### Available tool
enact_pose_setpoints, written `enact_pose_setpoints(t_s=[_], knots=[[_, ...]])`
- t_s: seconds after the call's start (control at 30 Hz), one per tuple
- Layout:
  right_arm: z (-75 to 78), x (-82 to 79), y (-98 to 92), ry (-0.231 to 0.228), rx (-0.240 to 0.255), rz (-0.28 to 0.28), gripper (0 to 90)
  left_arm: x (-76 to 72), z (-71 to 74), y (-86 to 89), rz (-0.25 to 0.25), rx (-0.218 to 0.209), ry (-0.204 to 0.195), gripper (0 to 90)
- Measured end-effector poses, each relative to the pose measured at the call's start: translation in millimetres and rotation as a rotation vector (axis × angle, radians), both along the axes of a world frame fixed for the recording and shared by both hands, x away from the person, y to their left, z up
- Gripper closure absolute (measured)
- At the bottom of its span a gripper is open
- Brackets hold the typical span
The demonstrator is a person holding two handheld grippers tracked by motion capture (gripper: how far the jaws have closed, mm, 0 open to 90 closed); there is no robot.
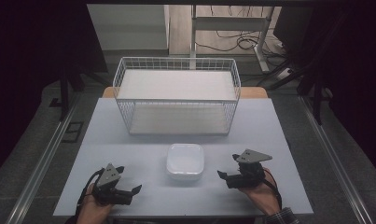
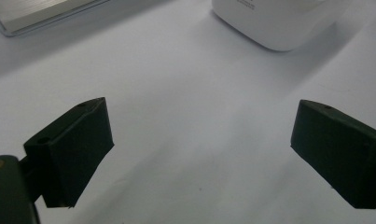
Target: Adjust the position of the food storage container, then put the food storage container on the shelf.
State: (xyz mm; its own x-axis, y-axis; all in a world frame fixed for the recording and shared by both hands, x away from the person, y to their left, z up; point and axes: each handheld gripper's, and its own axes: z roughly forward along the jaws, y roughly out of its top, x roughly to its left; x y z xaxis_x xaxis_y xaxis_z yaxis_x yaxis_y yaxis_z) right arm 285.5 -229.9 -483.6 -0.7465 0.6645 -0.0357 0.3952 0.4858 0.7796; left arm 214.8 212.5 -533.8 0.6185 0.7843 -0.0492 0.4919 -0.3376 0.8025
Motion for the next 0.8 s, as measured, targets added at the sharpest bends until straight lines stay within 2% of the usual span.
enact_pose_setpoints(t_s=[0.1,0.23,0.33,0.47,0.63,0.8], knots=[[-4.9,-1.7,0.0,0.005,-0.027,-0.004,5.6,0.4,0.1,-0.4,0.008,-0.003,0.005,5.0],[-5.7,-0.4,0.8,0.01,-0.023,-0.004,3.2,1.7,0.4,-0.9,0.014,-0.023,0.022,6.0],[-6.1,1.6,1.9,0.019,-0.008,-0.003,1.8,7.1,2.7,-1.5,0.009,-0.073,0.052,6.8],[-6.1,4.8,4.3,0.041,0.025,0.015,3.3,13.0,7.4,-8.5,-0.015,-0.066,0.045,6.6],[-1.9,6.7,11.0,0.035,0.046,0.024,5.0,22.1,15.0,-19.0,-0.039,-0.074,0.032,8.7],[2.8,11.6,26.4,0.054,0.056,0.033,2.7,42.3,27.8,-30.0,-0.076,-0.143,0.041,13.9]])
